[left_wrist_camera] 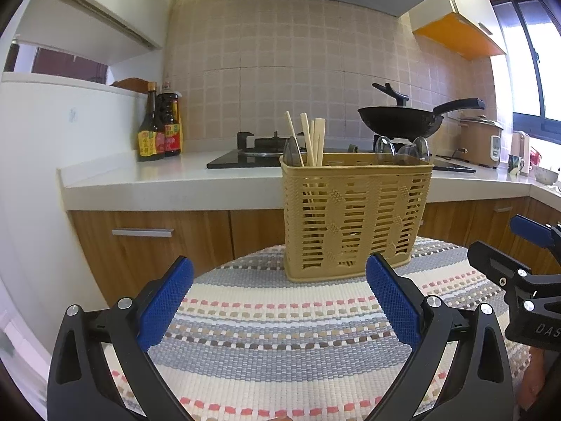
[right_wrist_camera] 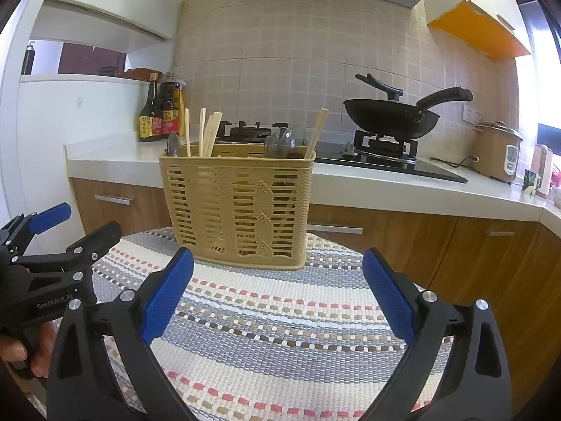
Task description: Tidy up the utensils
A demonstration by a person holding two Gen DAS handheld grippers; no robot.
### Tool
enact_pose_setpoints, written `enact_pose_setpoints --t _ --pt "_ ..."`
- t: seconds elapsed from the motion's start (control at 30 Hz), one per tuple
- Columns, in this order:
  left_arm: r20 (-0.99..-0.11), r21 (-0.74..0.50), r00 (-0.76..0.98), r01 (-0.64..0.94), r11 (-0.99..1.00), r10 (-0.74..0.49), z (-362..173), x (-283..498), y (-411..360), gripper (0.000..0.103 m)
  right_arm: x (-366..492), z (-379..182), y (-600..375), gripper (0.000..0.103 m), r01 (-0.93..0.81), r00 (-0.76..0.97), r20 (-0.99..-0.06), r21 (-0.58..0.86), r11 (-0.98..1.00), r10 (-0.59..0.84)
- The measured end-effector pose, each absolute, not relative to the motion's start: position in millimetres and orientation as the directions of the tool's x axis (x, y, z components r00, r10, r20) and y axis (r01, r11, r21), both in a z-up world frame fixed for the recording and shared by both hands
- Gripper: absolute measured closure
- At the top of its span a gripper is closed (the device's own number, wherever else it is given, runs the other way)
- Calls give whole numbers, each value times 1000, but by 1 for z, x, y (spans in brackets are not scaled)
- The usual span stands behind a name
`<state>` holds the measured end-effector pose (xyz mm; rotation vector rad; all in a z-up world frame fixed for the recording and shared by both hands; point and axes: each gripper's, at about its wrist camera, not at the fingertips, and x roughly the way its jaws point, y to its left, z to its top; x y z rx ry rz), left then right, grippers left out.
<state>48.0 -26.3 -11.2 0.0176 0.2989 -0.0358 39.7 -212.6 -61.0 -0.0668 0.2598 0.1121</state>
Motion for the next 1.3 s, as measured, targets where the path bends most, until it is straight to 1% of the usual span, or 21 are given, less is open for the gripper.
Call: enact_pose_setpoints --t 1.3 --pt "-300 19 953 51 999 -43 -12 49 -29 8 43 -62 -212 8 -105 959 -271 -55 993 87"
